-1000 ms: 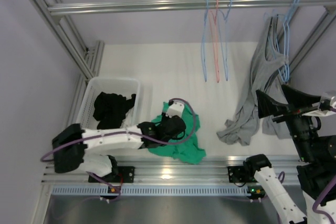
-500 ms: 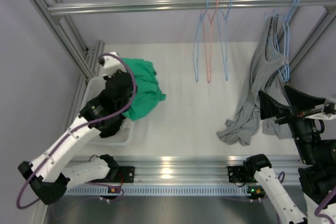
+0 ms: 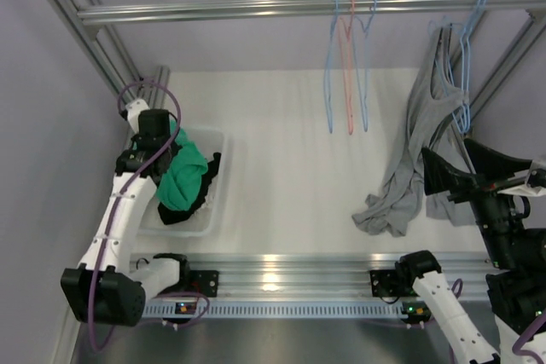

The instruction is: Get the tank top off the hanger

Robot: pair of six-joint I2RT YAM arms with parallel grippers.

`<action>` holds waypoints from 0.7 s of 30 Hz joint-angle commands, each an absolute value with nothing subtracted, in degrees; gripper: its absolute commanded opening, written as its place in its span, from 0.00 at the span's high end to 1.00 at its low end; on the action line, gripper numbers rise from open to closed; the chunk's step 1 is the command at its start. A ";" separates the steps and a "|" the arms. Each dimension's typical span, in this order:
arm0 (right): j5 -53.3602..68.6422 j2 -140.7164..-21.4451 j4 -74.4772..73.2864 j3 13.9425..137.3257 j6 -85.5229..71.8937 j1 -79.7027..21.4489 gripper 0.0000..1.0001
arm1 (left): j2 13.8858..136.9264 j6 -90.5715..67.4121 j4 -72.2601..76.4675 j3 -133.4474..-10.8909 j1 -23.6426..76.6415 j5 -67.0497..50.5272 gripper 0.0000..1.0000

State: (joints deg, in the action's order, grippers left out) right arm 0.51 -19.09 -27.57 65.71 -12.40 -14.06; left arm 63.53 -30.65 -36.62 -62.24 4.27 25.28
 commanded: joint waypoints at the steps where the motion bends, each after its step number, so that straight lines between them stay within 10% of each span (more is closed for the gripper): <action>1: 1.05 -20.48 -26.90 65.83 -11.95 -13.71 0.01 | 58.46 -34.54 -34.46 -56.79 4.57 20.57 1.00; 21: 7.21 -24.43 -25.05 63.10 -12.66 -13.62 0.01 | 67.16 -42.98 -22.24 -38.95 2.73 22.13 1.00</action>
State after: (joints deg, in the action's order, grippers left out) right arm 4.73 -23.05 -26.68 63.18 -12.99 -14.06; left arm 69.25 -41.19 -23.81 -41.30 3.25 17.74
